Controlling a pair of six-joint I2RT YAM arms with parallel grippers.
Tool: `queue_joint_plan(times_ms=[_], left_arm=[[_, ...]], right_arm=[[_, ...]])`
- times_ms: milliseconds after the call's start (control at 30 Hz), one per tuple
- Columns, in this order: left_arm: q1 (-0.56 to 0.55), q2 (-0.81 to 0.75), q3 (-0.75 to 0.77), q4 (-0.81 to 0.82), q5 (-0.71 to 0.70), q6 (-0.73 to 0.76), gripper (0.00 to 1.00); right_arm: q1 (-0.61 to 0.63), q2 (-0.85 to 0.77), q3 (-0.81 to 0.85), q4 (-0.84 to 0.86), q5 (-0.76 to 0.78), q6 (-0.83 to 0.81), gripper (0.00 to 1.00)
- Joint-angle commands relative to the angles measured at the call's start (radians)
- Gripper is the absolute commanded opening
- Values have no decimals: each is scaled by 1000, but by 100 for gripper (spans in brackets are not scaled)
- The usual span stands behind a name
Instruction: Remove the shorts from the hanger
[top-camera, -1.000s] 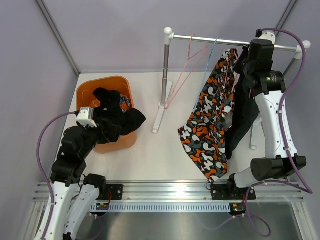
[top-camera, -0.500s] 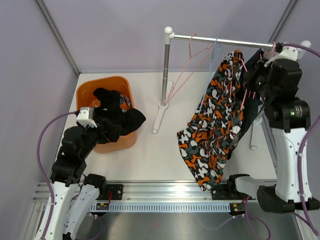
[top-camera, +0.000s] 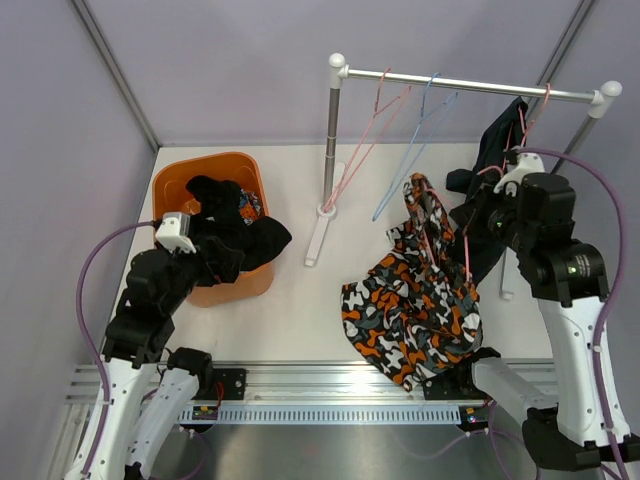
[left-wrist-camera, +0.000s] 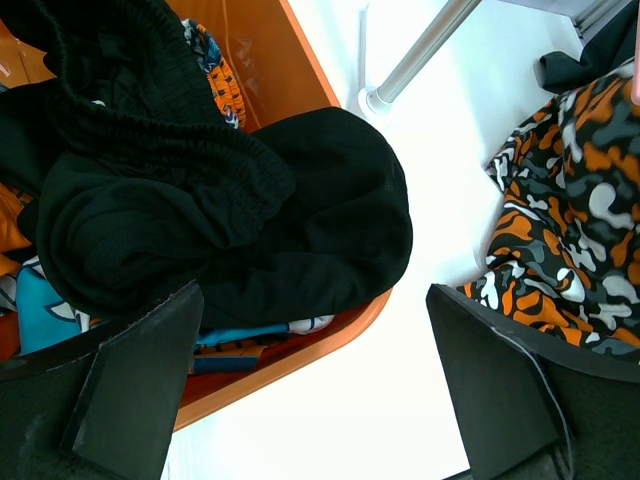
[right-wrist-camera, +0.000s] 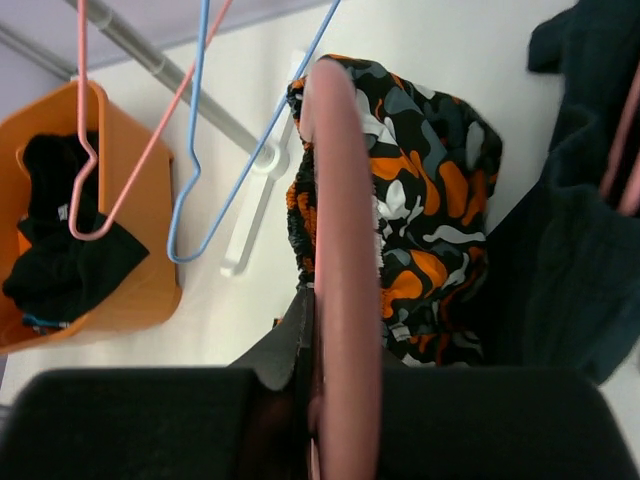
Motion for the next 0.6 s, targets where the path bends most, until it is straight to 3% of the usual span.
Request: queue_joint_plan(times_ms=[0,300,367,567], left_arm=[[-5,13,1,19,5,5,99],[-12,27,-1,20,5,3,99],[-28,41,-2,22,14,3,99],[-90,115,8,23,37,-1,99]], right_arm=[[88,6,-81,52,-54,9,0],[460,104,-172,151,126,110,0],[547,116,-169,170,129,127,0],[806,240,-90,164,331,179,0]])
